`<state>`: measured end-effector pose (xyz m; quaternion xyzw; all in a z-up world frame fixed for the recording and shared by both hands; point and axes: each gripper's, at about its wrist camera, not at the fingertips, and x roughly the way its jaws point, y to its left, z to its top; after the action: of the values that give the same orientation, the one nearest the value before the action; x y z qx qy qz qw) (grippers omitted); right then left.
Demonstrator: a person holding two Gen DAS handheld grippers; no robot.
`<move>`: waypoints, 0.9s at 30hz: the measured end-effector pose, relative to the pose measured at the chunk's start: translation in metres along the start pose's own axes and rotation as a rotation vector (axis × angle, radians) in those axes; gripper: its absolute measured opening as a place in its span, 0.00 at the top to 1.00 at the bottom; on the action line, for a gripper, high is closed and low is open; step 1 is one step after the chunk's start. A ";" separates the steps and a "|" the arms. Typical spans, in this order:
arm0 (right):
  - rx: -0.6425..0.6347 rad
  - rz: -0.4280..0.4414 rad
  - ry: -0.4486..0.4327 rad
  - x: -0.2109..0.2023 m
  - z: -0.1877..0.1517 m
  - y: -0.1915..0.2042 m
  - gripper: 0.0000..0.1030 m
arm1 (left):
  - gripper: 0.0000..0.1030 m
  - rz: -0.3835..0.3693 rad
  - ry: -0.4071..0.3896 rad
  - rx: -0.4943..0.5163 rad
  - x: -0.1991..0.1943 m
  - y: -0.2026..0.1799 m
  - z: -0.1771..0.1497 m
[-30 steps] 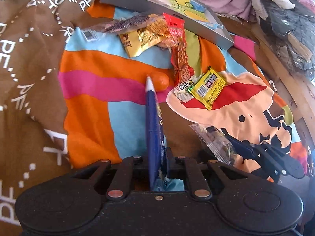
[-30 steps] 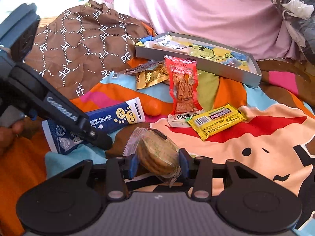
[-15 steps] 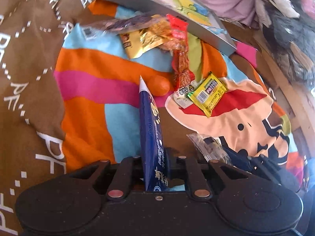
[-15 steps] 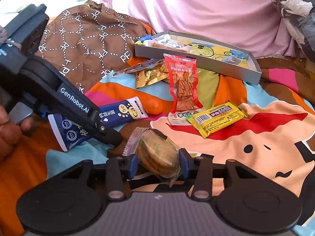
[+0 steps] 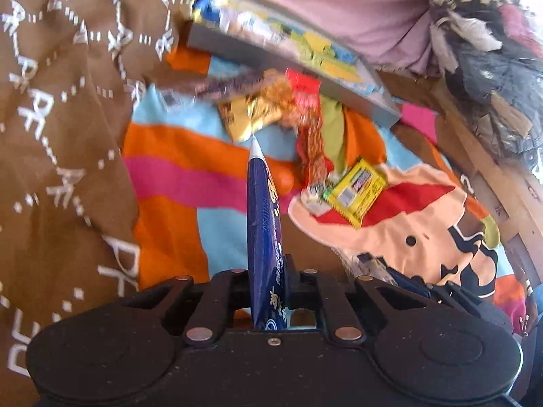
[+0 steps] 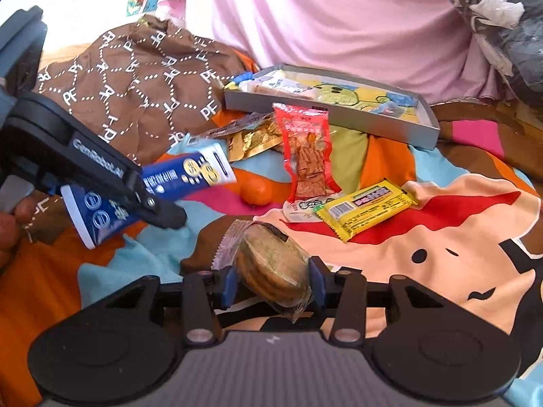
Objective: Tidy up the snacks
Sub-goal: 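Lift the blue tube and the round biscuit off the blanket, then carry both items over the tray and release the blue tube from the left tool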
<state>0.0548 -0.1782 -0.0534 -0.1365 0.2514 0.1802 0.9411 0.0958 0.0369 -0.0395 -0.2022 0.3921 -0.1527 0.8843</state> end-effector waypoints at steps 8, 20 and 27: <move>-0.048 -0.031 -0.082 -0.006 0.016 -0.008 0.54 | 0.91 0.010 -0.079 0.067 -0.007 -0.011 0.013; -0.107 0.004 -0.179 0.020 0.093 -0.066 0.53 | 0.91 0.028 -0.163 0.200 0.004 -0.050 0.092; -0.001 -0.089 -0.285 0.040 0.112 -0.110 0.53 | 0.91 0.038 -0.202 0.253 0.027 -0.074 0.160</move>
<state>0.1794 -0.2271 0.0381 -0.1212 0.1090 0.1557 0.9743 0.2257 -0.0011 0.0765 -0.0958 0.2824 -0.1629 0.9405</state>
